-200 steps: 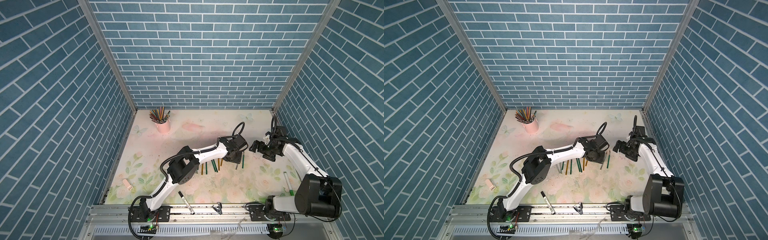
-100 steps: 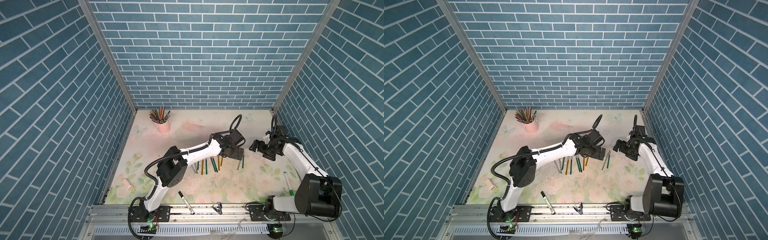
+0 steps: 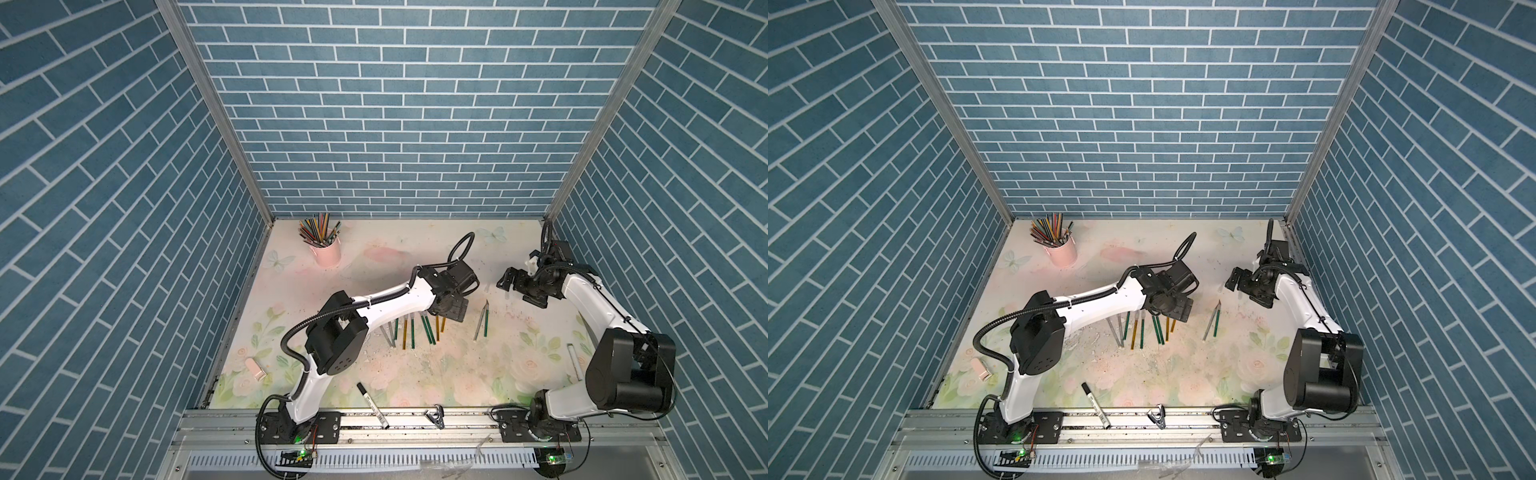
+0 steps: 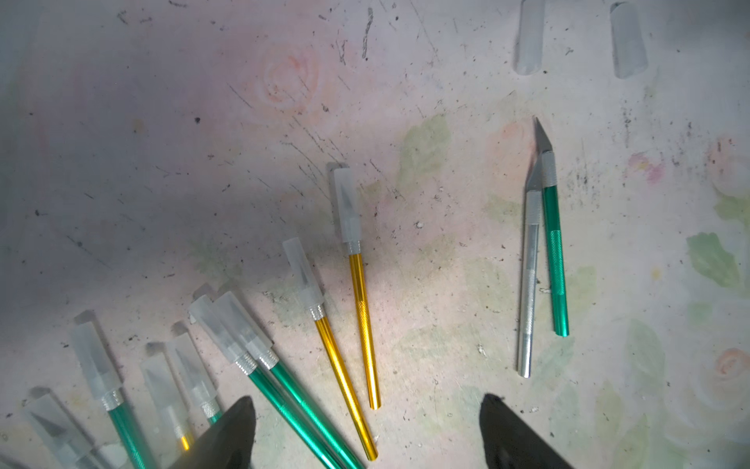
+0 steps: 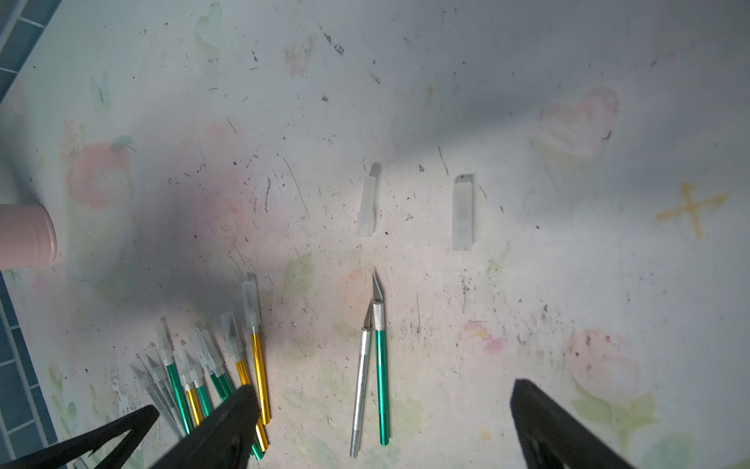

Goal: Remove protective caps from carving knives
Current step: Place the carving knife at the center of the board, then pick up the carving knife from the center of the board.

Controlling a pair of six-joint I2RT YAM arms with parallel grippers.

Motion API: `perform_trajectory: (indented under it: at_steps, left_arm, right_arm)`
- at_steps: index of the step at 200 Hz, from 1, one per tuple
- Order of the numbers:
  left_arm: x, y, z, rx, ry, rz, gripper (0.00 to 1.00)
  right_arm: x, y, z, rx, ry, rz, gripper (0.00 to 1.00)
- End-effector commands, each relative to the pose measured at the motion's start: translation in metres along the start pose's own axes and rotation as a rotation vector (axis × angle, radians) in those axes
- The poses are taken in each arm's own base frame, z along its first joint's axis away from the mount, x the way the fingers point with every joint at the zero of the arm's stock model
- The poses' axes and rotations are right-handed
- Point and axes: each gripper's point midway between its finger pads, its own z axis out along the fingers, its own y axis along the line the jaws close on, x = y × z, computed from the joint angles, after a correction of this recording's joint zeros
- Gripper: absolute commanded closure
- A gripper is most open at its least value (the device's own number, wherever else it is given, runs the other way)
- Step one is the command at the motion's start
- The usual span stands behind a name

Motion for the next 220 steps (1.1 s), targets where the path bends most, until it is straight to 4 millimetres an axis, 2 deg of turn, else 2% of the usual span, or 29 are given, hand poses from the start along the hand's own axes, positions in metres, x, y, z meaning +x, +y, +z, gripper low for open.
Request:
perform_trajectory:
  at_steps: [1,57,125,220]
  left_arm:
    - [0.006,0.007,0.012,-0.057,0.043,0.021,0.2]
    - [0.004,-0.002,0.033,-0.063,0.083,0.037,0.35]
    - [0.011,-0.001,0.051,-0.094,0.128,0.042,0.5]
    - [0.02,-0.004,0.067,-0.081,0.158,0.044,0.61]
  right_arm:
    - [-0.009,0.007,0.0,-0.02,-0.008,0.018,0.02]
    - [-0.005,0.008,0.0,-0.033,0.01,-0.002,0.02]
    - [-0.002,0.011,-0.001,-0.055,0.011,0.0,0.03]
    - [-0.002,0.014,0.004,-0.076,0.021,0.015,0.06]
